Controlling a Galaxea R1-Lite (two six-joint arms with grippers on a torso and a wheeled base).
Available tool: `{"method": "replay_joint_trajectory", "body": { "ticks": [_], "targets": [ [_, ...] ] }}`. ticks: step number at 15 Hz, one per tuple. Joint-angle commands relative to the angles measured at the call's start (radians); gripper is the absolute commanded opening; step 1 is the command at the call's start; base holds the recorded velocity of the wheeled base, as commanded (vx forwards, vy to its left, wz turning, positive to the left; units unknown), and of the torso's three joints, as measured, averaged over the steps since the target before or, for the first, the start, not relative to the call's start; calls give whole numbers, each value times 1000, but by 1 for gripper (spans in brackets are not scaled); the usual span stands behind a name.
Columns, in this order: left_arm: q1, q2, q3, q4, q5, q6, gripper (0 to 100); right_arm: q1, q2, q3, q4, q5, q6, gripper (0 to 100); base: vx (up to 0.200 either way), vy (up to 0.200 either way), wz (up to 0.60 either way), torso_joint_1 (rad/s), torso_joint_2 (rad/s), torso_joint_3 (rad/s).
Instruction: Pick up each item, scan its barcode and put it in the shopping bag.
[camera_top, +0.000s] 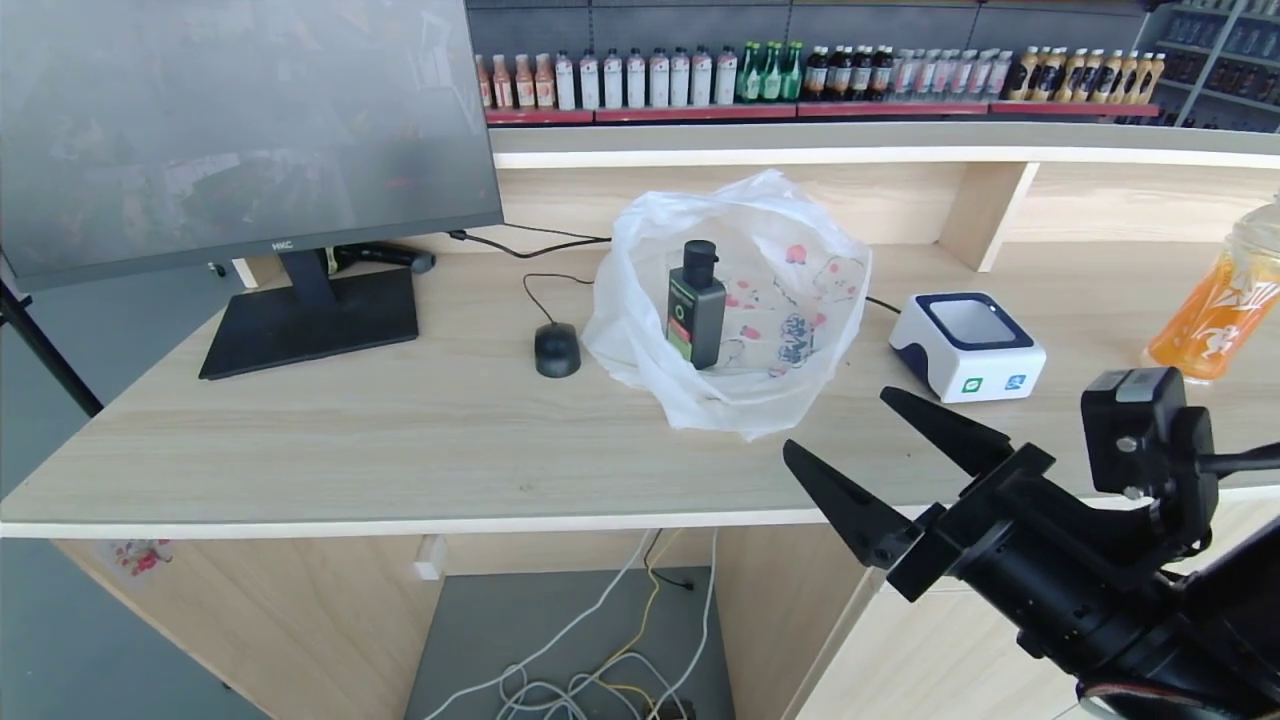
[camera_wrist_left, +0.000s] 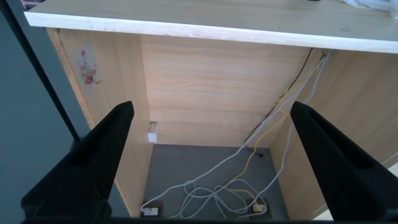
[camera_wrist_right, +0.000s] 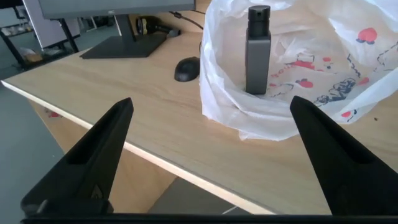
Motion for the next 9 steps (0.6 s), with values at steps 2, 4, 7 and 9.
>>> {"method": "replay_joint_trajectory", "body": {
  "ticks": [2, 4, 7, 9],
  "targets": [
    [-1, 0, 0, 0, 0, 6, 100, 0, -2, 57, -2, -1, 3, 100, 0, 0, 0, 0, 0, 0],
    [-1, 0, 0, 0, 0, 6, 100, -1, -16, 77, -2, -1, 5, 100, 0, -200, 0, 5, 5, 7],
    [-1, 0, 0, 0, 0, 6, 100, -1, -30, 112, -2, 1, 5, 100, 0, -200, 0, 3, 2, -2],
    [-1, 0, 0, 0, 0, 4, 100, -3, -48, 120, -2, 1, 6, 100, 0, -200, 0, 17, 10, 0]
  ]
}}
